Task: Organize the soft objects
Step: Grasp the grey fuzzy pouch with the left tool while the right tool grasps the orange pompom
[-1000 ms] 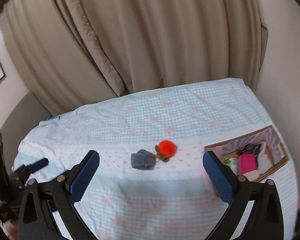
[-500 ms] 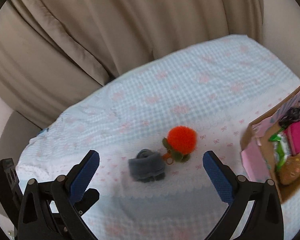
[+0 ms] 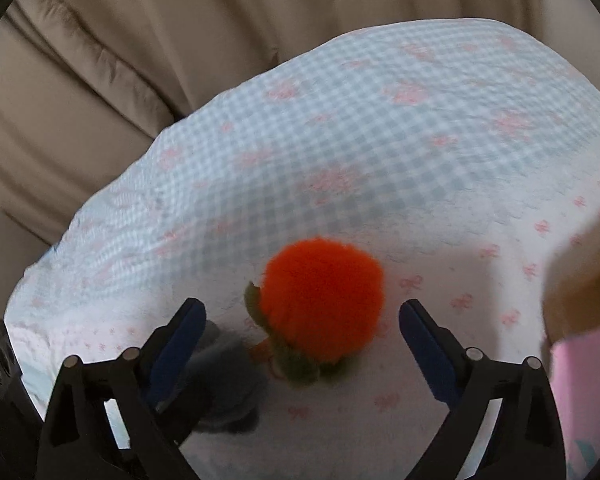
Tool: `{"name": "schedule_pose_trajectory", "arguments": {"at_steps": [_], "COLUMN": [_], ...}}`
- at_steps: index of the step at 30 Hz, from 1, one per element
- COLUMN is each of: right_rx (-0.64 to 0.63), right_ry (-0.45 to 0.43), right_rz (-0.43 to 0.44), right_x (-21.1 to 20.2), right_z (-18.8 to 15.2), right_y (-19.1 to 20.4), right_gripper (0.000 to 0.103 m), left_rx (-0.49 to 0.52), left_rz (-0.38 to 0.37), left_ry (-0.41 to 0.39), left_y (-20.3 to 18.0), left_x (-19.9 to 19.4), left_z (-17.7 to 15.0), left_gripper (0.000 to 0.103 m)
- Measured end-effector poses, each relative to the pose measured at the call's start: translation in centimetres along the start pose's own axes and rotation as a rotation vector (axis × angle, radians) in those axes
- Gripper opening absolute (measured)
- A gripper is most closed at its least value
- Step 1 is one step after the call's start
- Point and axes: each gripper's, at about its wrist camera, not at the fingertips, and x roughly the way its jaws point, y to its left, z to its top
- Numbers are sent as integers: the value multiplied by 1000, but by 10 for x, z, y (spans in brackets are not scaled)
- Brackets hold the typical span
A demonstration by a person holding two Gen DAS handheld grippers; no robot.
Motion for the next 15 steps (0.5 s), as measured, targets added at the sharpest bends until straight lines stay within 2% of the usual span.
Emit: {"name": "schedule_pose_trajectory", "arguments": {"at_steps": [3,8,12,15], "right_rx": [-7,-5,-51,-53], "right_ry": [5,34,43,40], "right_rz": [-2,-3,-31,-34], "right_x": [13,32,38,38], "right_z": [1,2,-1,-2], "right_y": [-3,-6,0,0], "right_gripper": [83,63,42,39], "left_rx": [-2,-2,-5,-10], "left_rz": [-19,-34,-50,-60], "left_ry": [4,10,9,7], "left_y": [-1,-2,-2,0], "left_x": [10,18,16,14], "left_z": [1,0,-1,-1], "left_gripper": [94,81,63,54]}}
